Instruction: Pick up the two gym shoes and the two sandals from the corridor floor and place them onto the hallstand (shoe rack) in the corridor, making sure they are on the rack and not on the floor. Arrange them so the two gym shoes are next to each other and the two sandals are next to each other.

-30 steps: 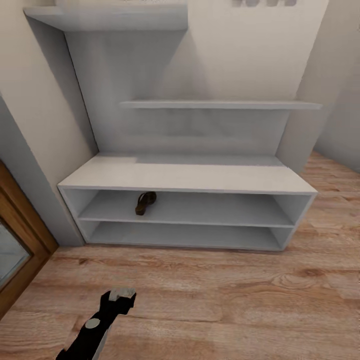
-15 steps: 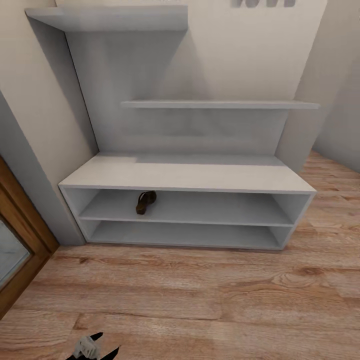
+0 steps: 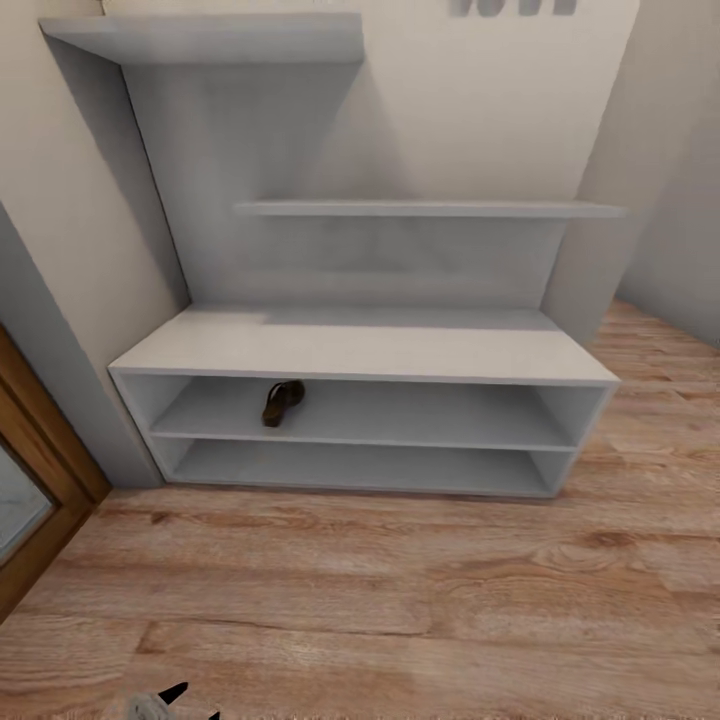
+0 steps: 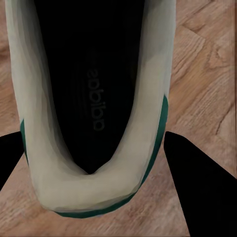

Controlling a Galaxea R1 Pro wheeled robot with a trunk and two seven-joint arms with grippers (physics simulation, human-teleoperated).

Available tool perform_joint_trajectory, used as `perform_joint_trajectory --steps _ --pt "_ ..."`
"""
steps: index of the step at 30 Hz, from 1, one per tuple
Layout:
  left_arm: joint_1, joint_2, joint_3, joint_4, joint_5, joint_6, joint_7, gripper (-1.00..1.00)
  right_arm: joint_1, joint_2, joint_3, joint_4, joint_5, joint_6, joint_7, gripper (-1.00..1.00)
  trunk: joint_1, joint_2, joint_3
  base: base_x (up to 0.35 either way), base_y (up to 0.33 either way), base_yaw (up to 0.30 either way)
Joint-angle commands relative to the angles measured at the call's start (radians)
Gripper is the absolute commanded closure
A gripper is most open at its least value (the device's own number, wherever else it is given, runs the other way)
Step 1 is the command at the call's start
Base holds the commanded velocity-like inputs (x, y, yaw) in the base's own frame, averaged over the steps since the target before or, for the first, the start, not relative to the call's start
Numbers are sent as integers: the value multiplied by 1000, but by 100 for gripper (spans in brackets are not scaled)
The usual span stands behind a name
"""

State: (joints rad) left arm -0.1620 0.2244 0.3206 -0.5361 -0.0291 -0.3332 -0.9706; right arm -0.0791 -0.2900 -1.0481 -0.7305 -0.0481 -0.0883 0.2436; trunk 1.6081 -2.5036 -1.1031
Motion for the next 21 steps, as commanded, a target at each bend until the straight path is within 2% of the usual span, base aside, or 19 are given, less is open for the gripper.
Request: perform_joint_trajectory --steps 1,10,21 --pt "-1 -1 5 0 -3 -3 -6 -100 -1 0 -4 2 -6 -2 9 100 0 0 -1 -180 -183 0" --pt "-1 -1 6 0 -3 -2 -8 -100 -1 0 -4 2 -6 -2 9 100 0 0 -1 -263 -57 0" --pt "-1 0 6 0 -3 -2 -10 -100 -1 0 -4 2 -6 -2 9 100 0 0 -1 -77 -2 0"
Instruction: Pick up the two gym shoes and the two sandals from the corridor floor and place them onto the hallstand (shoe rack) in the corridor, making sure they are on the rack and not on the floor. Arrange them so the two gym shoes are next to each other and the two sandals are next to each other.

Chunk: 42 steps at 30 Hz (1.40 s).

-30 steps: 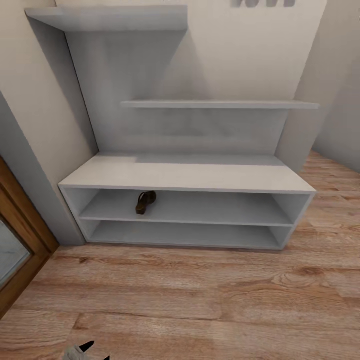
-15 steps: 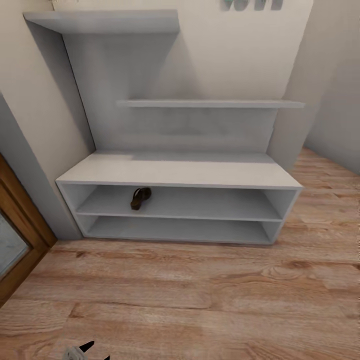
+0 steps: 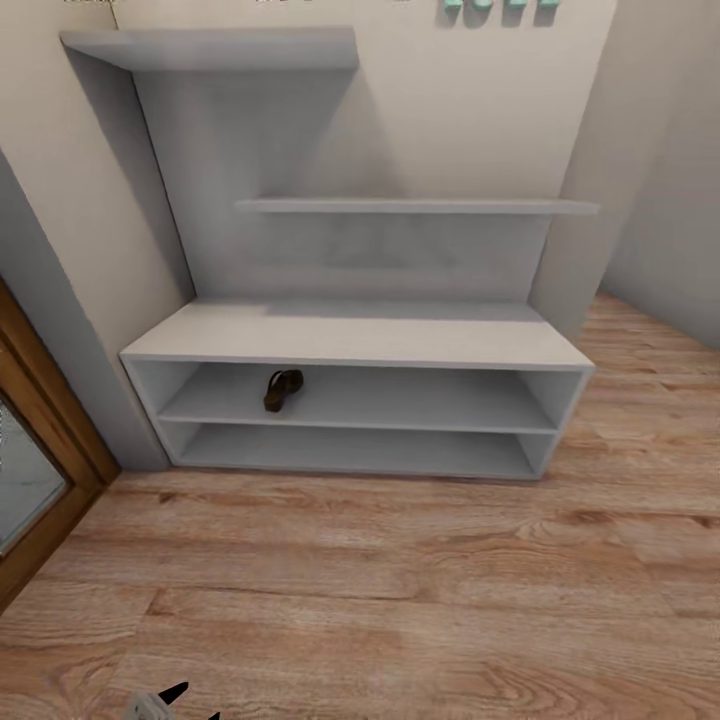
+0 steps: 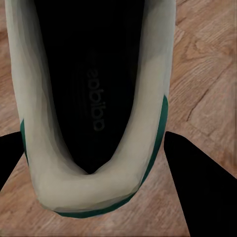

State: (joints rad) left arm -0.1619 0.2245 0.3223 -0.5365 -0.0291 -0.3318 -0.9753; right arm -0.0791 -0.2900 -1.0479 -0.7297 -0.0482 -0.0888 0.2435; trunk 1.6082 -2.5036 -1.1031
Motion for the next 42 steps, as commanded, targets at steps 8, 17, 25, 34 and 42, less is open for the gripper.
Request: perform_joint_trajectory --steps 8,17,25,34,42 --pt "-1 -1 27 0 -2 -3 -6 -100 -1 0 -4 1 -6 -2 10 100 -1 0 -1 -215 51 0" --pt "-1 -1 54 0 -2 -4 -10 -100 -1 0 -4 1 -6 -2 10 100 -1 0 -1 -14 105 0" --pt "-1 -1 54 0 -3 -4 -10 -100 -1 0 -4 -6 -8 -2 11 100 -1 0 -1 0 143 0" --pt "4 0 53 1 -5 -7 -13 -100 -1 1 -3 11 -5 -4 12 100 -1 0 -1 0 8 0" --pt "16 2 55 0 -2 -9 -130 -100 -2 38 312 115 0 -3 10 100 -1 0 -1 0 0 0"
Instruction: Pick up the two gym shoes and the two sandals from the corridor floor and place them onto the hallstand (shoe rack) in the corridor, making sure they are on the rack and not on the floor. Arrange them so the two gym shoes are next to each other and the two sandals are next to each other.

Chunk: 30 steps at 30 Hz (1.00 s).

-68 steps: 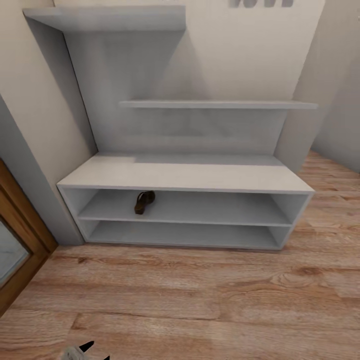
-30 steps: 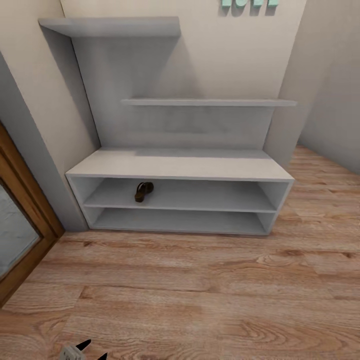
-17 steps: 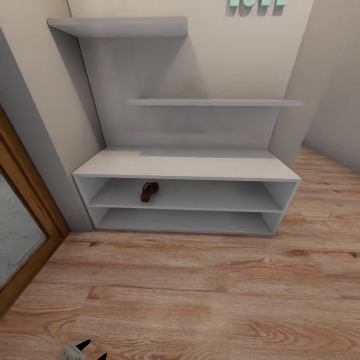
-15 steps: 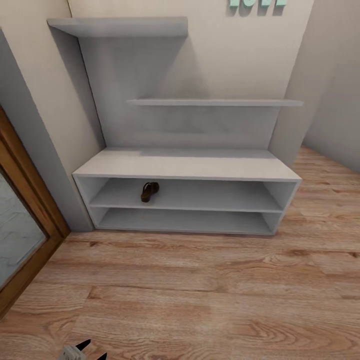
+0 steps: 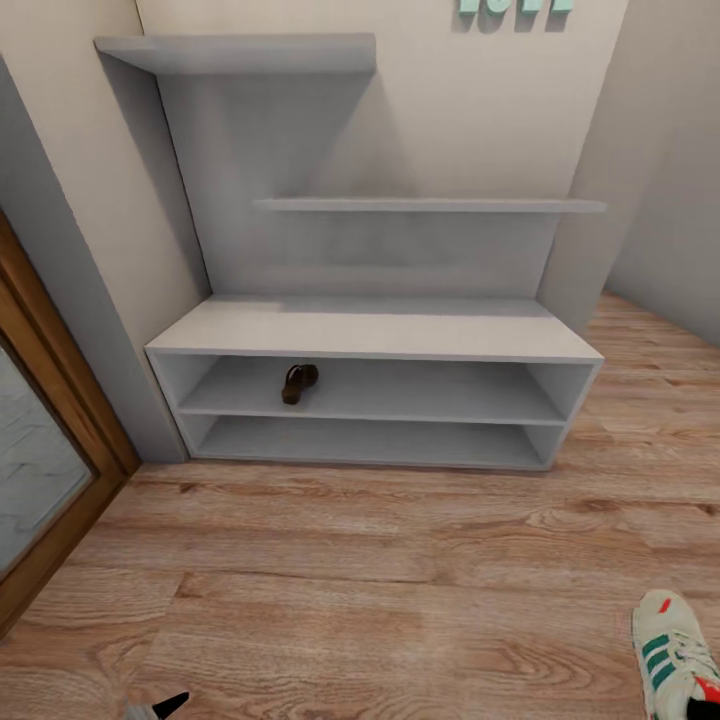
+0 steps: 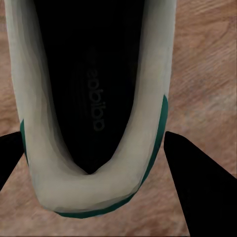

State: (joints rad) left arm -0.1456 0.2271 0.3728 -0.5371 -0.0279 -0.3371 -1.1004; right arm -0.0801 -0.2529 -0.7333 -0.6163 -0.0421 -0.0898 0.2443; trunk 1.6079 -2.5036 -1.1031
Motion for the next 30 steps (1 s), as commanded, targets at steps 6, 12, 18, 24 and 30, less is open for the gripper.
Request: perform_joint_trajectory --steps 6,12,18,24,30 --pt "0 0 4 0 -1 -5 -40 -100 -27 101 333 -15 -3 6 -35 100 0 0 -1 0 0 0" --pt "0 1 4 0 -4 -5 -55 -100 -130 255 577 -46 -1 129 -255 100 0 0 -1 0 0 0" --pt "0 1 5 0 -8 -5 -56 -100 -247 379 715 -49 -2 307 -429 100 0 0 -1 0 0 0" --pt "0 4 5 0 -11 -5 -56 -100 -381 427 811 -47 -4 382 -601 100 0 0 -1 0 0 0" --pt "0 12 4 0 -9 -5 -56 -100 -560 427 863 -52 -9 511 -705 100 0 0 -1 0 0 0"
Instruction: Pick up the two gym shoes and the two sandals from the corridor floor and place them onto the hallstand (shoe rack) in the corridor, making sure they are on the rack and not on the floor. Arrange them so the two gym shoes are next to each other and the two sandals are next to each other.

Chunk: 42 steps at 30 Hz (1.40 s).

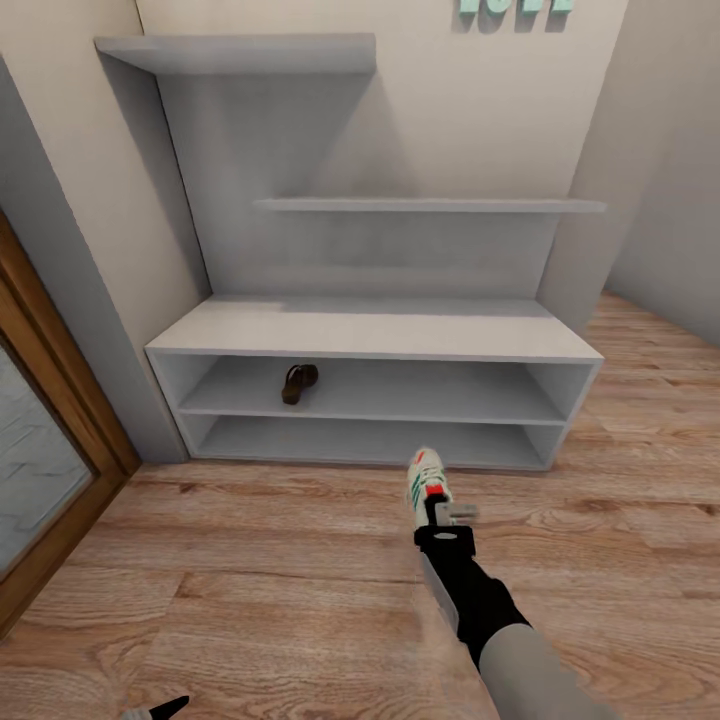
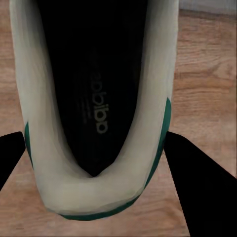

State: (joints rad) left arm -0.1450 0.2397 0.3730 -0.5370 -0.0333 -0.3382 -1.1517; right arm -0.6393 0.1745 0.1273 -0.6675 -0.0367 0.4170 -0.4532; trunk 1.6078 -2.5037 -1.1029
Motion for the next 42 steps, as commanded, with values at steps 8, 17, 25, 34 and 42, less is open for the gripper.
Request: perform_joint_trajectory --steps 8,17,25,34,42 --pt "-1 21 5 0 5 -2 -5 -100 -78 0 5 -32 -48 6 -121 100 0 0 -1 0 0 0" --pt "-1 23 3 -2 5 -1 -36 -100 -80 0 6 -64 -63 6 -122 100 0 0 -1 0 0 0" --pt "-2 21 4 -1 4 -1 -37 -100 -80 0 7 -71 -63 6 -122 100 0 0 -1 0 0 0" --pt "-2 21 4 -1 5 1 -37 -100 -80 0 8 -74 -61 6 -122 100 0 0 -1 31 1 0" --pt "-2 21 4 -1 6 1 -38 -100 -80 0 7 -69 -61 6 -122 100 0 0 -1 248 105 0"
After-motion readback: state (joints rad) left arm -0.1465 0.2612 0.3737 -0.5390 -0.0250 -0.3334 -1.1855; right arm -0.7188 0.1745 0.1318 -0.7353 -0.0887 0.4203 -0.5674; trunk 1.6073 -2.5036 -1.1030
